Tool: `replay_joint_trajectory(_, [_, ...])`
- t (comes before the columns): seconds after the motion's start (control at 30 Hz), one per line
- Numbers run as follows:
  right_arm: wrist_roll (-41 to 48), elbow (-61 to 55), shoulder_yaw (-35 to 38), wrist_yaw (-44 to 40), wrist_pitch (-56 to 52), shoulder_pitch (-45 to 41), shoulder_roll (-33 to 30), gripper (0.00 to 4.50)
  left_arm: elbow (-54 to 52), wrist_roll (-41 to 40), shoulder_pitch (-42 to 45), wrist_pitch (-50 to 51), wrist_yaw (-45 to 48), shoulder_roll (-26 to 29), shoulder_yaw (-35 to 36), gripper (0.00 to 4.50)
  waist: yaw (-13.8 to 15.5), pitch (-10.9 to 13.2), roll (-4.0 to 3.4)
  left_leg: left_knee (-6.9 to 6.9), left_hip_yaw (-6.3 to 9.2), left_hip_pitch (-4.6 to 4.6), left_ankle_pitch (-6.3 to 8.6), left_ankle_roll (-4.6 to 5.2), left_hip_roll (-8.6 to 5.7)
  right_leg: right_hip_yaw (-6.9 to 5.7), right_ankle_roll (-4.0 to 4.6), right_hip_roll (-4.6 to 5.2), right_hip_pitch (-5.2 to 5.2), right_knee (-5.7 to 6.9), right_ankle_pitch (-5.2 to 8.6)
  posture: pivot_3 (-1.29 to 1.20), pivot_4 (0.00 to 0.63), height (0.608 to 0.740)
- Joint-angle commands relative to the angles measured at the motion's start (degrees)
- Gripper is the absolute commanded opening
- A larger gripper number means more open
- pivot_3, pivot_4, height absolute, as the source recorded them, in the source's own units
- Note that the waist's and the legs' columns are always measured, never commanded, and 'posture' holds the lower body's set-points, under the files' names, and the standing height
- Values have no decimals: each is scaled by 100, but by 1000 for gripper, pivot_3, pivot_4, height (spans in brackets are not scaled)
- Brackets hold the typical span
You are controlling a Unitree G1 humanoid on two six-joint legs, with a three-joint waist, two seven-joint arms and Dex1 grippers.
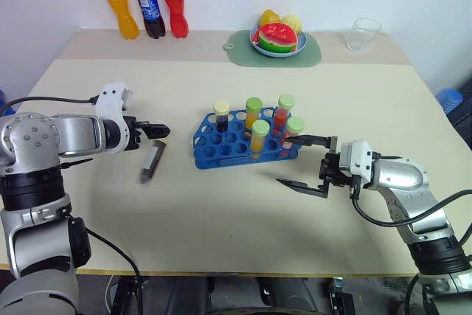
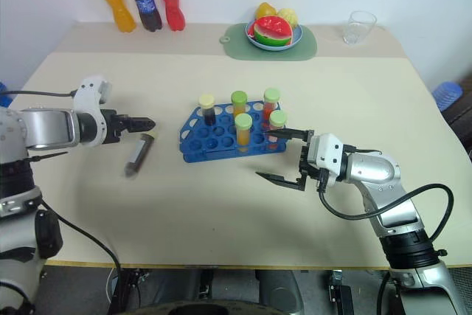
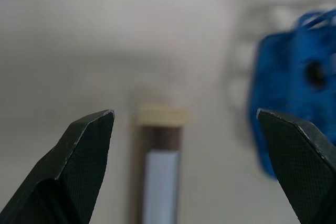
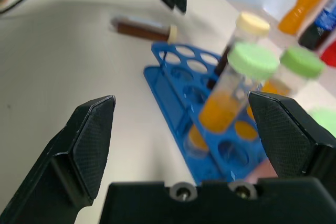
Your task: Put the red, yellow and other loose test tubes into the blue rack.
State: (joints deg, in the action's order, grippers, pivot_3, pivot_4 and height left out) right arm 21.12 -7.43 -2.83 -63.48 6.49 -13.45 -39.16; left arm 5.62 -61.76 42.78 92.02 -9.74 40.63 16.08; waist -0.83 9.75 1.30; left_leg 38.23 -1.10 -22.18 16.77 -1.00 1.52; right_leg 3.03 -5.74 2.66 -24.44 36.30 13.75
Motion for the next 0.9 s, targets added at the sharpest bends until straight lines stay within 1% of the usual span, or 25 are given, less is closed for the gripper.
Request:
replay_joint_trajectory(0.03, [127, -303, 168, -29, -75, -47, -87, 4451, 599, -774, 372, 48, -586, 265, -302, 4500, 23, 1, 1, 0, 1, -2, -2, -3, -2, 0, 0, 2, 0, -1, 0, 0, 150, 740])
replay_joint_trajectory(0.1, [128, -327, 181, -33, -108, -48, -94, 4451, 1020, -1156, 582, 48, -940, 327, -525, 4500, 24, 1, 2, 0, 1, -4, -5, -9, -5, -2, 0, 4, 0, -1, 0, 0, 150, 740])
replay_joint_trajectory(0.17, [115, -328, 184, -40, -116, -44, -96, 4451, 1620, -1375, 898, 48, -1415, 273, -703, 4500, 29, 1, 3, 0, 1, -5, -7, -13, -8, -3, 0, 5, 0, -1, 0, 0, 150, 740])
replay_joint_trajectory(0.3, [82, -322, 190, -49, -112, -32, -110, 4451, 2690, -2077, 1507, 48, -2200, 216, -1241, 4500, 14, 2, 3, 0, -3, -6, -9, -16, -12, -4, -1, 4, 0, 1, 0, 0, 150, 740])
replay_joint_trajectory(0.43, [64, -367, 217, -22, -145, 14, -139, 4451, 3603, -2582, 1966, 48, -2925, 100, -1567, 4500, 3, 2, 5, -1, -3, -6, -11, -20, -12, -4, -1, 2, -1, 0, 0, 0, 150, 740])
replay_joint_trajectory(0.53, [57, -437, 252, 26, -180, 82, -161, 4451, 4053, -2851, 2166, 48, -3340, 11, -1767, 4500, 8, 2, 5, -1, -3, -6, -13, -23, -12, -5, -1, 2, -1, 0, 0, 0, 150, 740])
replay_joint_trajectory(0.6, [61, -506, 274, 80, -223, 127, -147, 4451, 4191, -2646, 2181, 48, -3627, -133, -1605, 4500, 9, 3, 5, -1, -3, -6, -15, -27, -13, -5, -1, 2, -1, 0, 0, 0, 150, 740])
replay_joint_trajectory(0.63, [60, -540, 279, 99, -245, 144, -143, 4500, 4209, -2622, 2160, 48, -3726, -180, -1573, 3970, 9, 3, 5, -1, -3, -6, -16, -29, -14, -5, -1, 2, -1, 0, 0, 0, 150, 740])
replay_joint_trajectory(0.67, [57, -570, 281, 117, -266, 156, -140, 4500, 4224, -2636, 2141, 48, -3817, -217, -1566, 3622, 9, 3, 5, -1, -3, -6, -17, -30, -14, -5, -1, 2, -1, 0, 0, 0, 150, 740])
replay_joint_trajectory(0.73, [55, -608, 277, 142, -295, 173, -139, 4500, 4235, -2665, 2097, 47, -3999, -312, -1509, 2698, 8, 2, 5, -1, -3, -7, -19, -33, -15, -5, -1, 2, -1, 0, 0, 0, 150, 740])
replay_joint_trajectory(0.77, [56, -629, 276, 160, -317, 178, -137, 4500, 4225, -2658, 2058, 47, -4086, -354, -1470, 2110, 11, 3, 5, -2, -2, -7, -20, -34, -15, -5, -1, 2, -1, 0, 0, 0, 150, 740])
replay_joint_trajectory(0.83, [47, -644, 267, 185, -342, 185, -128, 4500, 4204, -2603, 1956, 47, -4224, -429, -1357, 1102, 17, 3, 5, -1, -2, -7, -24, -41, -17, -6, -1, 3, -1, 0, 0, 0, 150, 740])
replay_joint_trajectory(0.87, [39, -633, 261, 192, -346, 184, -121, 4500, 4193, -2580, 1901, 47, -4297, -455, -1290, 817, 17, 2, 5, -1, -2, -8, -33, -57, -18, -6, -1, 4, -1, 0, -1, 0, 150, 740])
replay_joint_trajectory(0.9, [31, -619, 255, 195, -345, 180, -115, 4500, 4124, -2571, 1838, 47, -4353, -470, -1232, 788, 15, 2, 4, -2, -2, -8, -39, -68, -19, -6, -1, 5, -1, 0, -1, 0, 150, 740])
